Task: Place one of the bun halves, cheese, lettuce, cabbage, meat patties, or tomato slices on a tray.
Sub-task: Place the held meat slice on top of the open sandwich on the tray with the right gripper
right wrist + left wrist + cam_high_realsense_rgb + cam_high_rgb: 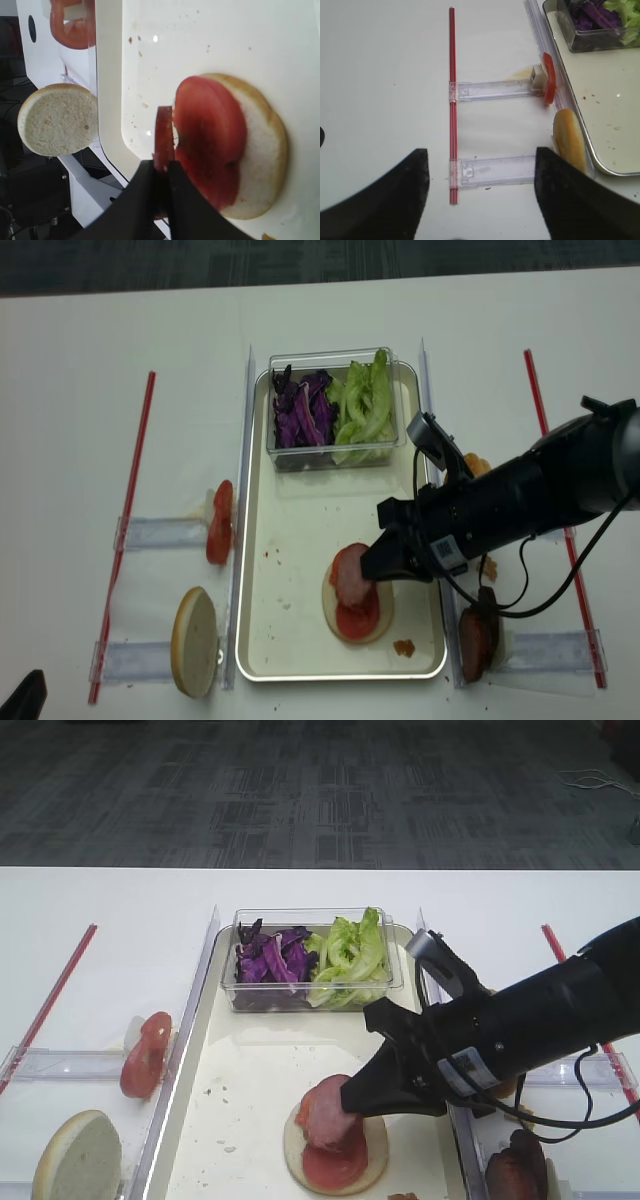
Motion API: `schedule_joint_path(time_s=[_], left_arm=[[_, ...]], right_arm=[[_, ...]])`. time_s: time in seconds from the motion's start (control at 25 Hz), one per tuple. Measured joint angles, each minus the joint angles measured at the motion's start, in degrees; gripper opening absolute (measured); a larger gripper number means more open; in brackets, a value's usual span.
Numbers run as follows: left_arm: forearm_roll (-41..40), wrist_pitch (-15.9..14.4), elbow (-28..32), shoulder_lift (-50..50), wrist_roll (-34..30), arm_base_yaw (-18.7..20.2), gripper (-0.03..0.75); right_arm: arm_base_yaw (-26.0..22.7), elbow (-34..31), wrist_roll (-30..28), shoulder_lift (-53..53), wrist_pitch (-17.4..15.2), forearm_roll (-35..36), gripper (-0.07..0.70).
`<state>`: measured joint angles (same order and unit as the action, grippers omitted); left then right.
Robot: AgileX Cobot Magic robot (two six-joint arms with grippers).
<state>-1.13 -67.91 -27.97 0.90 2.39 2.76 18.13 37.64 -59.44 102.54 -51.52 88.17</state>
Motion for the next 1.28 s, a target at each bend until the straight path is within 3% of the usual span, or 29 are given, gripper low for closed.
schedule_joint_path(time_s=[0.8,0.92,1.04,1.12,1.28], left_arm=[[0.0,0.0,0.0,0.0,0.0,0.0,0.429],[0.0,0.0,0.0,0.0,0.0,0.0,0.429],[0.0,0.0,0.0,0.0,0.0,0.0,0.429],[0.0,0.0,0.0,0.0,0.0,0.0,0.429],[0.0,0.0,0.0,0.0,0.0,0.0,0.429]], right_arm=[[0.0,0.0,5.3,0.0,-0.1,-1.9,0.127],[0.0,0.0,5.3,0.0,-0.4,-1.9,0.256],[0.0,0.0,5.3,0.0,-0.4,-1.9,0.494],[0.0,0.0,5.3,0.0,-0.4,-1.9,0.608],[0.0,0.0,5.3,0.0,-0.4,-1.9,0.680]])
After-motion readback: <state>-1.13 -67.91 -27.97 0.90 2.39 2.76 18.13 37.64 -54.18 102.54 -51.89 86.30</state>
